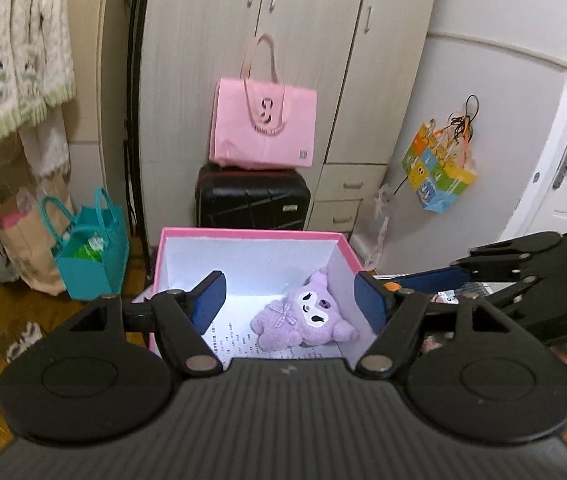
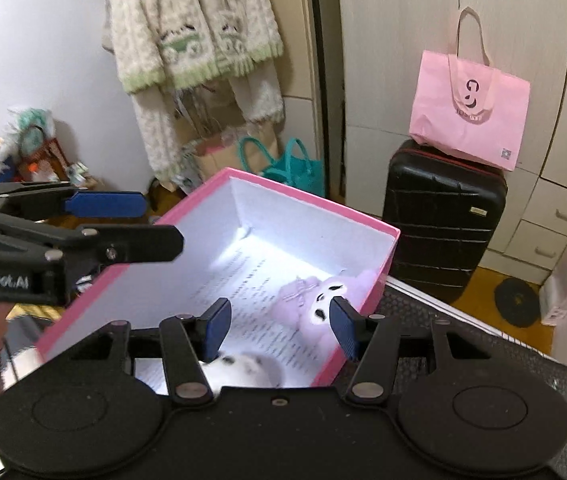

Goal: Organize soft objects
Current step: 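Lower the bunny into the box and open the left tool, then withdraw the left tool from the box toward the remaining items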

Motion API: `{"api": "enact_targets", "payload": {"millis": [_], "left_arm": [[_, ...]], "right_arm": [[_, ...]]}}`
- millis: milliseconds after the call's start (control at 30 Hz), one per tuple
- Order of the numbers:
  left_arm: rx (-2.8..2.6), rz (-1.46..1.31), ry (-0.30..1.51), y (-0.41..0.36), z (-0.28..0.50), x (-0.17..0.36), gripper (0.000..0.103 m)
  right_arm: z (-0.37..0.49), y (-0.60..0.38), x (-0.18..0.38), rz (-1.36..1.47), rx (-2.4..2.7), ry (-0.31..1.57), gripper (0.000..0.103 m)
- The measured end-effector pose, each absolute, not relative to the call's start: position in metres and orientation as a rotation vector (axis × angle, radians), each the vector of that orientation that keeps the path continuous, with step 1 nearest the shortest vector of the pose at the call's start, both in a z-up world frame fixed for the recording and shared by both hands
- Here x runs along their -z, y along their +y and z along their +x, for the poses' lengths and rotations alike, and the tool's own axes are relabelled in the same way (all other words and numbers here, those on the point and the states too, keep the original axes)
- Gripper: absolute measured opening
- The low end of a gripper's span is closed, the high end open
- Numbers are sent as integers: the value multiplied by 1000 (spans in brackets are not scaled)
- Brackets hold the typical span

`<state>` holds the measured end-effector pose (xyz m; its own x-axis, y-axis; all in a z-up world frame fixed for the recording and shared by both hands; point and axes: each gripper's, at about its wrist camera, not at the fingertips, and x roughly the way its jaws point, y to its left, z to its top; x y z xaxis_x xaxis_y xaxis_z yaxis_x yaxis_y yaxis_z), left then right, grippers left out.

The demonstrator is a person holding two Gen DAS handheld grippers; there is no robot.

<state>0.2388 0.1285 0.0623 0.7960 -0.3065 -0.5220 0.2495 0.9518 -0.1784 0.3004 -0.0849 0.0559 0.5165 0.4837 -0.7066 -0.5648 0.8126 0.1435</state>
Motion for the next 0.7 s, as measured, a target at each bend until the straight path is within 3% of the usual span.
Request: {"api": "enact_targets", "payload": {"millis": [433,700], "left_arm": [[435,23,462,86,149,-103,77],[568,87,466,40,118,-100,80]], "right_arm": [[211,-157,-101,-37,-655,718,60],[154,-197,-110,-84,-599,636,61]]}}
